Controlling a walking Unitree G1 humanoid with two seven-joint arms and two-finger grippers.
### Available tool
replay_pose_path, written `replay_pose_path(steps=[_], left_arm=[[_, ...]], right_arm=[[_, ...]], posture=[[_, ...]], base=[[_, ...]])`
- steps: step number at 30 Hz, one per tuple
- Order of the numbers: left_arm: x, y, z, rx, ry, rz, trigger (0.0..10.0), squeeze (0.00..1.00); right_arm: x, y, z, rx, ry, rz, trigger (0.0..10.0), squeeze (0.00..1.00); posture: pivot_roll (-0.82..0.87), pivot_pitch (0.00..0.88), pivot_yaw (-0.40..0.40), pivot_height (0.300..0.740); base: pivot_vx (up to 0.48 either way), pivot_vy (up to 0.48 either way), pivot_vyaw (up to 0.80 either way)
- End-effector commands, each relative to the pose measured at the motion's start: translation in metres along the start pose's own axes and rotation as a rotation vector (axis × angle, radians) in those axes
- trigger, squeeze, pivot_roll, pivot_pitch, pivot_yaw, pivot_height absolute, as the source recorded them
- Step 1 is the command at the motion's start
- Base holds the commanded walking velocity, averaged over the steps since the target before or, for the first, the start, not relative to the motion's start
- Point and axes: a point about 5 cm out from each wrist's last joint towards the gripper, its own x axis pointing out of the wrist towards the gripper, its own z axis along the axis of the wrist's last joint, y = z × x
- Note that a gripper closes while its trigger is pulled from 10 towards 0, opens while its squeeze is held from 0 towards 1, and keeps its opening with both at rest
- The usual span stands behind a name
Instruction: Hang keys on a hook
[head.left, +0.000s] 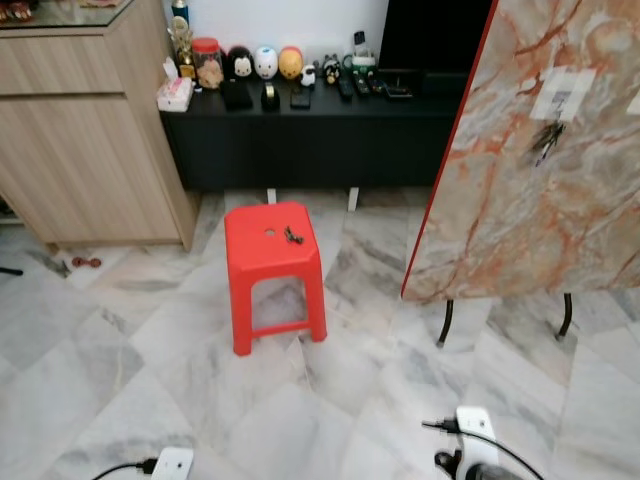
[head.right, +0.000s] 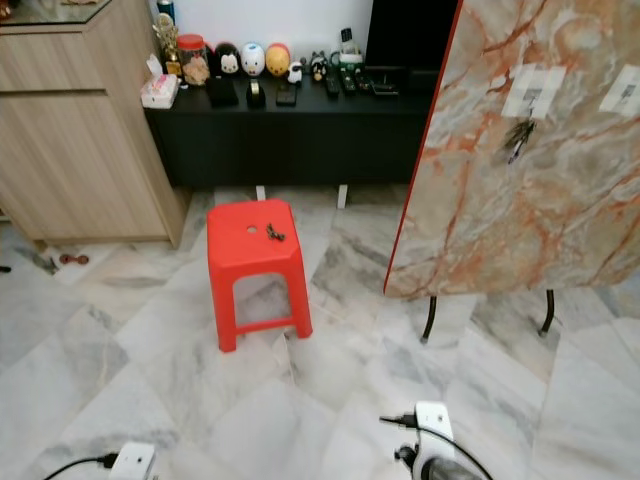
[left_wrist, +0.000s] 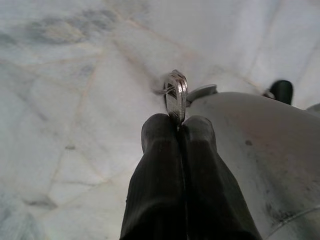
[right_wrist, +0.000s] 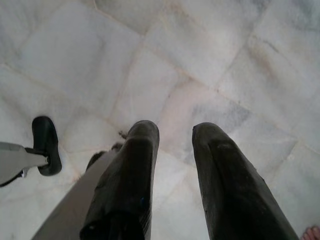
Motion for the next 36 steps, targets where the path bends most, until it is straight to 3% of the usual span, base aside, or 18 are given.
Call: replay_pose_path(steps=[1,6,11,18,22,24,34,36], left_arm=[[0.001,-0.014,-0.025,-0.022,0.084,-0.008,10.0,0.00],[0.001,-0.020,-0.036,-0.089,0.108,0.027,10.0,0.00],[0.002,-0.020,-0.036,-0.133,0.099,0.042,10.0,0.00],[0.004,-0.015,-0.022,-0.113,0.074,0.075,10.0,0.00],[0.002,-0.008,-0.027,-0.103,0.075,0.083,10.0,0.00],[0.002,-0.007,-0.028,-0.103,0.075,0.085,10.0,0.00],[0.004,-0.014,-0.027,-0.073,0.099,0.052,10.0,0.00],[0.005,-0.013,-0.017,-0.060,0.074,0.054,10.0,0.00]], right_arm=[[-0.001,-0.004,-0.001,-0.002,0.005,-0.011,10.0,0.00],[-0.002,-0.011,0.010,-0.005,-0.011,-0.013,10.0,0.00],[-0.002,-0.008,0.011,-0.005,-0.016,-0.009,10.0,0.00],[0.000,-0.002,0.017,-0.010,-0.013,-0.003,10.0,0.00],[0.000,-0.001,0.022,-0.017,-0.026,-0.002,10.0,0.00],[-0.001,-0.005,0.028,0.051,-0.047,-0.033,10.0,0.00],[-0.003,-0.016,0.031,0.046,-0.053,-0.064,10.0,0.00],[-0.004,-0.017,0.034,0.029,-0.060,-0.073,10.0,0.00]], posture=[[0.01,0.012,-0.090,0.740],[0.00,0.000,-0.083,0.740],[0.01,0.000,-0.072,0.740],[0.03,0.000,-0.054,0.740],[0.02,0.000,-0.051,0.740],[0.02,0.000,-0.048,0.740],[-0.07,0.000,-0.029,0.740],[-0.07,0.000,-0.043,0.740]], base=[[0.000,0.000,0.00],[0.000,0.000,0.00],[0.000,0.000,0.00],[0.000,0.000,0.00],[0.000,0.000,0.00],[0.000,0.000,0.00],[0.000,0.000,0.00],[0.000,-0.253,0.00]])
